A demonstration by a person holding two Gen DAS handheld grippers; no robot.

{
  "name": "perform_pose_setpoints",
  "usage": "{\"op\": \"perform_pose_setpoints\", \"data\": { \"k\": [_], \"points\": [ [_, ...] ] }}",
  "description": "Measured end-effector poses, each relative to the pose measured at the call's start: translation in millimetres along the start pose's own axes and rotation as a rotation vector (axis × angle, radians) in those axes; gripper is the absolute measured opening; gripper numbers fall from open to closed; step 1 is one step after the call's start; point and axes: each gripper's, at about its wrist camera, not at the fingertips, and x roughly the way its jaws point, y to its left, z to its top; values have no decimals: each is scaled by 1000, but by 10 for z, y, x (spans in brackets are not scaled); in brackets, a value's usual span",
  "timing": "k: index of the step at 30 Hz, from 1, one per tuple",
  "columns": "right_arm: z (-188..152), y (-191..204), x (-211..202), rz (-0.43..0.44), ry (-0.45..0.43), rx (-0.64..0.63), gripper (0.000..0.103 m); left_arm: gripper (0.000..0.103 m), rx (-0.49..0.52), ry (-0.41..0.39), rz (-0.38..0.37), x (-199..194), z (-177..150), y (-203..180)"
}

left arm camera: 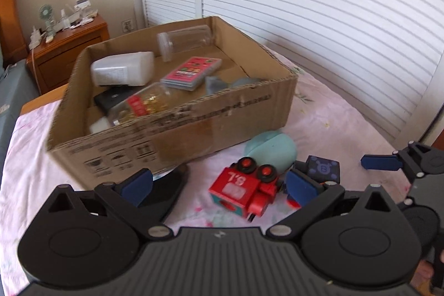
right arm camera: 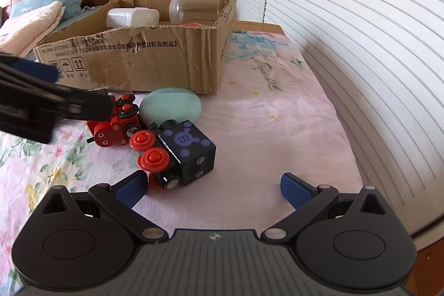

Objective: Organize rigid objects
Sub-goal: 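Grasp the red S.L train car with the left tool while the right approaches the blue cube toy, then grasp the blue cube toy with red wheels with the right tool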

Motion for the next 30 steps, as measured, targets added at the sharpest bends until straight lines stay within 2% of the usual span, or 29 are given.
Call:
{"op": "perform_pose_setpoints", "data": {
  "k": [2, 5, 9, 12, 14, 15, 17, 22, 24, 28, 30],
  "points": [
    [-5, -9, -9, 7, -3, -8, 103, 102, 28, 7, -5, 70, 8, -49],
    [-16, -16, -17, 13, -11, -14, 103, 101, 69, 28, 27, 199, -8, -91],
    [-34, -22, -24, 22, -21, -22, 103, 95, 81, 15, -23, 241, -29, -60],
    [-46, -24, -32, 26, -26, -25, 103, 76, 111, 6, -92, 206, -44, -50],
    [-55, -24, -38, 25, -28, -24, 103, 59, 126, 8, -144, 195, -38, -41],
    [-58, -23, -42, 24, -28, -23, 103, 55, 122, 13, -166, 195, -32, -37],
    [-62, -21, -48, 22, -27, -21, 103, 54, 117, 14, -178, 200, -31, -36],
    [-90, -31, -90, 23, -17, -20, 103, 51, 145, 25, -123, 95, -143, -134],
    [-106, -38, -111, 25, -16, -18, 103, 49, 120, 81, -82, 111, -233, -110],
    [-132, -22, -137, 25, -10, -25, 103, 48, 43, 95, -56, -1, -380, 3],
    [-139, -15, -142, 25, -13, -27, 103, 48, 41, 91, -52, -36, -401, 12]
  ]
}}
